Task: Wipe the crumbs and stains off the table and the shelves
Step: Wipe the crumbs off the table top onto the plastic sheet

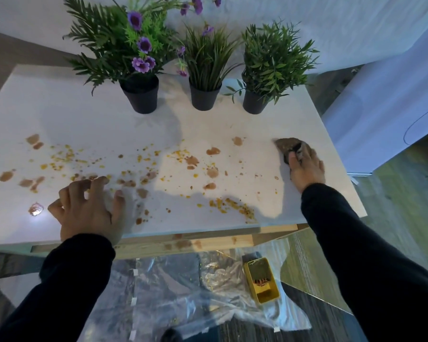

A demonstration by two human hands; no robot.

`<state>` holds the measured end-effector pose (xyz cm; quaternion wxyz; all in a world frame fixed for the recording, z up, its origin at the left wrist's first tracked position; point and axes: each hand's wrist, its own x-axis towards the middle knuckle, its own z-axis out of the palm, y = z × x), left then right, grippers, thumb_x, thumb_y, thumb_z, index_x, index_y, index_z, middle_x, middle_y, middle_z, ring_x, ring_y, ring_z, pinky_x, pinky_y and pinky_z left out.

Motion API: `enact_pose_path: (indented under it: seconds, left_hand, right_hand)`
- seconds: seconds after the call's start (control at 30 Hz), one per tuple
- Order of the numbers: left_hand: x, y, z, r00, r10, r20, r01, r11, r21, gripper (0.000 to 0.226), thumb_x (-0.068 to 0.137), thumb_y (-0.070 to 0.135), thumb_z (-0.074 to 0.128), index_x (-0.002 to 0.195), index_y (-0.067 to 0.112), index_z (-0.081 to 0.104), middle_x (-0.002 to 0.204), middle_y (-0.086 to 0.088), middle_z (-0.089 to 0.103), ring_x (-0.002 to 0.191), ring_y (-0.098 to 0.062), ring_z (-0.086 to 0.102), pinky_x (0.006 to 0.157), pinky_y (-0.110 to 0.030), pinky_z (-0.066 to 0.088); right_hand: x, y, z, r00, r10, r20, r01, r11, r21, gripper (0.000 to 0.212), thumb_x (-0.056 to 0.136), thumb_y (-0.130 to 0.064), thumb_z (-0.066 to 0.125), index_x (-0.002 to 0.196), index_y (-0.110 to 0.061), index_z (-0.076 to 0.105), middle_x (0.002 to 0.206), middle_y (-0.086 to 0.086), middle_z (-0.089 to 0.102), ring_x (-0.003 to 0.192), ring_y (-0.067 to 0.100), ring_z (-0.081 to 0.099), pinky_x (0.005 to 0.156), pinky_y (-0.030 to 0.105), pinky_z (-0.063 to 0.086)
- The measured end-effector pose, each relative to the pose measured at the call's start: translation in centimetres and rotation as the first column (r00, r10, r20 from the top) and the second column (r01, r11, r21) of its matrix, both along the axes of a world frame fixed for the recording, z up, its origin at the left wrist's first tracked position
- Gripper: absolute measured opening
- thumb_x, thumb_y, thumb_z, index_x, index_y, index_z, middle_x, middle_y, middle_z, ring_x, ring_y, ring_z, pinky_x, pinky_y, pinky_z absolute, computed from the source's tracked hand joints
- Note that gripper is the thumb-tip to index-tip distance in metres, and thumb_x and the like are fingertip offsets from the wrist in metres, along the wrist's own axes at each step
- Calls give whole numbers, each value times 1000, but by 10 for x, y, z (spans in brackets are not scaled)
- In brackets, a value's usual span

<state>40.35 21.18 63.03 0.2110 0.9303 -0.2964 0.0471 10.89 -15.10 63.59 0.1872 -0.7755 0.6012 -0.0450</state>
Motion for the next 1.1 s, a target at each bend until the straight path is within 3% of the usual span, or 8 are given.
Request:
enact_pose_path:
  seconds: [0.23,0.33,0.4,0.6,0.73,0.8,0.9,1.1]
  left_hand:
    - [0,-1,2,1000,10,-4,-10,1000,29,52,87,52,36,122,19,55,122,-16,47,117,-38,39,101,-60,30]
    - [-2,-1,2,1000,21,-6,-21,999,37,51,88,54,36,121,21,55,123,-16,47,117,-38,38,100,-61,30]
    - [-2,-1,2,1000,25,-12,-24,999,32,52,89,55,36,121,20,55,123,-16,46,118,-39,38,100,-61,30]
    - [1,-1,-2,1000,3,-26,-4,1000,-6,46,88,56,43,119,24,51,121,-13,40,114,-41,38,94,-66,38]
    - [1,-2,-3,1000,25,-17,-24,999,32,45,89,54,44,120,23,52,123,-13,41,116,-38,36,99,-64,35]
    - [1,-1,-3,1000,23,-15,-23,999,25,48,89,54,40,120,20,53,123,-15,42,118,-37,35,101,-62,32]
    - [-2,-2,-1,1000,23,1,-23,1000,1,51,89,53,37,119,17,57,124,-17,45,120,-37,35,103,-59,28]
    - [-5,-2,4,1000,23,15,-23,1000,6,54,86,52,35,120,16,57,122,-18,48,116,-38,38,100,-57,29]
  right_hand:
    - [62,114,12,938,249,240,-286,948,137,59,108,-50,29,160,-23,24,169,1,16,155,18,7,126,34,4]
    - [62,129,31,845,0,534,-258,876,408,45,106,-51,38,139,-27,56,143,5,58,138,25,47,112,36,35]
    - [51,114,50,712,-273,646,-147,843,518,39,101,-57,47,111,-25,68,107,4,74,109,27,67,102,40,49]
    - [-8,25,102,168,-563,809,-17,819,574,44,103,-43,52,129,-10,62,121,15,73,111,35,70,97,54,54]
    - [-30,9,87,704,-382,599,229,920,317,42,98,-55,49,96,-18,67,89,6,73,86,29,70,78,38,55]
    - [-28,33,48,960,-136,245,93,980,177,56,99,-63,32,125,-23,61,118,7,66,111,29,61,92,38,48]
    - [-9,79,10,975,205,-85,-203,979,29,58,105,-50,17,160,-32,22,168,-8,14,157,21,5,126,41,2]
    - [38,179,18,934,358,19,-358,932,48,57,106,-50,21,159,-32,25,154,-26,-4,156,18,-5,126,41,-4]
